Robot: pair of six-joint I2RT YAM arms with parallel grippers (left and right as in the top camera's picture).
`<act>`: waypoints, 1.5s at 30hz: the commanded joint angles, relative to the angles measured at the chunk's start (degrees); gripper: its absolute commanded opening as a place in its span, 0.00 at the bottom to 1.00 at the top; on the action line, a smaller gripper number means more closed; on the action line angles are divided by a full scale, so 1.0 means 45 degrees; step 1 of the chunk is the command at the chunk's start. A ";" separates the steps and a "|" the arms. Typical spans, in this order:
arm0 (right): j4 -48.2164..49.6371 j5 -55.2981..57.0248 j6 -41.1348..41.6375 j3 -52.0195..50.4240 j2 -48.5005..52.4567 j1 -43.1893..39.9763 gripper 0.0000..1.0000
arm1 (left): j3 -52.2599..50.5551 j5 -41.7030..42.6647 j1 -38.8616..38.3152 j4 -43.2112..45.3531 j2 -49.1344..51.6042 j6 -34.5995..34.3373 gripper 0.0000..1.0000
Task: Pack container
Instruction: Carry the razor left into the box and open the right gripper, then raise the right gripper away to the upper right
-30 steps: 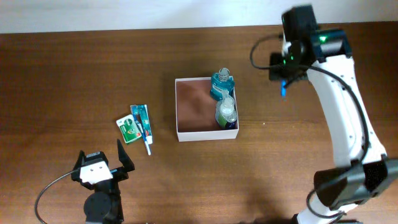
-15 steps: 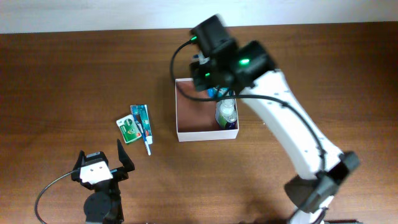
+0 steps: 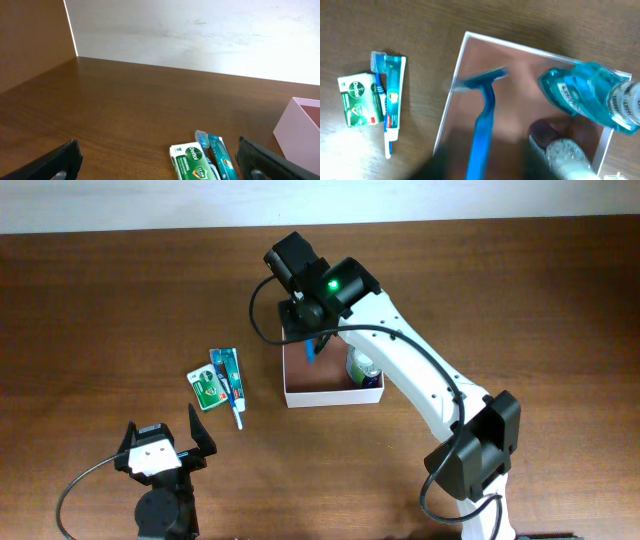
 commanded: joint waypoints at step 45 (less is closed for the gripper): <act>-0.4255 0.0816 -0.1336 0.3497 -0.1933 -1.0244 0.99 | -0.0141 0.0049 0.0063 0.0087 -0.0063 0.0238 1.00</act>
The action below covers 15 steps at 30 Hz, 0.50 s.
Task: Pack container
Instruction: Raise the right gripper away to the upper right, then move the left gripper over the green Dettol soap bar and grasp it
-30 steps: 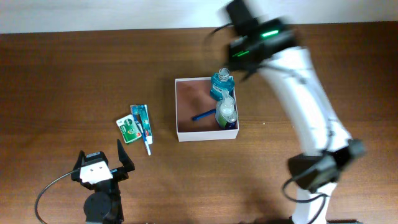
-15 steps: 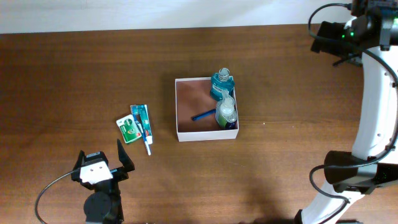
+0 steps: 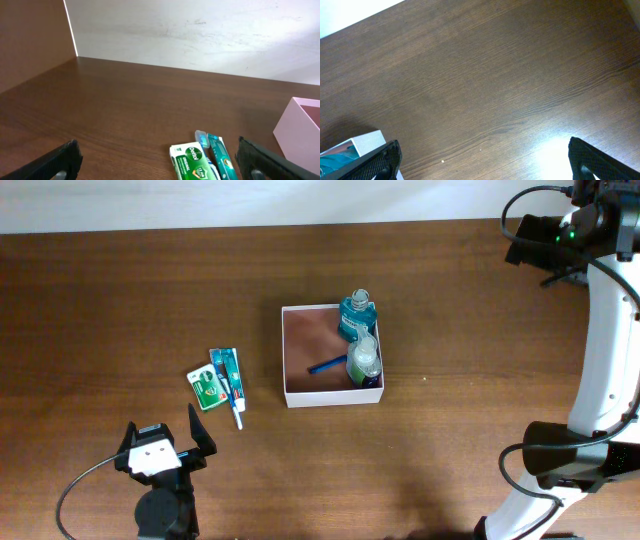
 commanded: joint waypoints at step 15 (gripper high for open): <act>0.0005 -0.0078 -0.0126 0.0068 0.0024 -0.0034 0.99 | 0.1651 0.0126 0.0622 0.2312 0.0690 0.0466 0.99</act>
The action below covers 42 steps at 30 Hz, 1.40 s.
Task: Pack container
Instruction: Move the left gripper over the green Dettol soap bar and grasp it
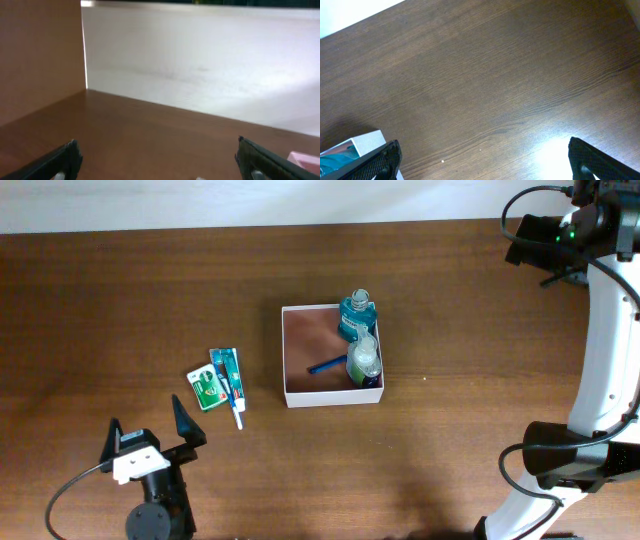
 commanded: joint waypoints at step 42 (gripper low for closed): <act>0.0000 -0.0078 -0.0112 0.0068 0.0019 -0.0291 0.99 | 1.6330 0.4192 0.0578 -1.3362 2.2926 -0.6222 0.99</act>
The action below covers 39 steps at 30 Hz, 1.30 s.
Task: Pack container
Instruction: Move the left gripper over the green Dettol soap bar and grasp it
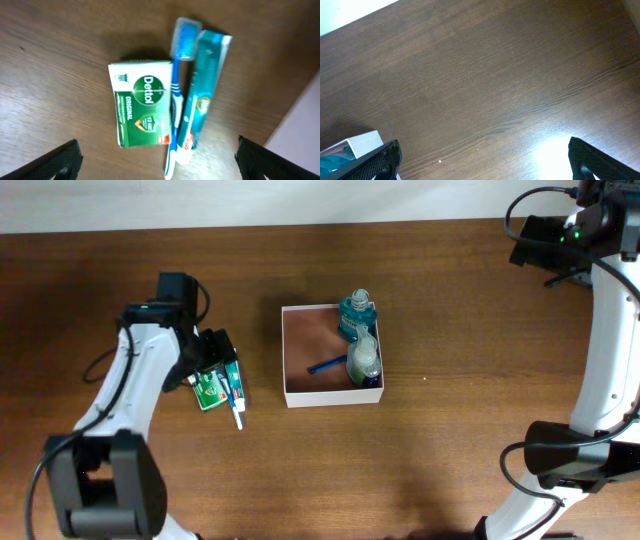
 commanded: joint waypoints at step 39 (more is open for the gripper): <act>0.0034 -0.0024 0.0015 0.0078 0.0000 -0.0078 0.99 | -0.2773 -0.0243 0.1248 0.3925 0.0675 0.0801 0.73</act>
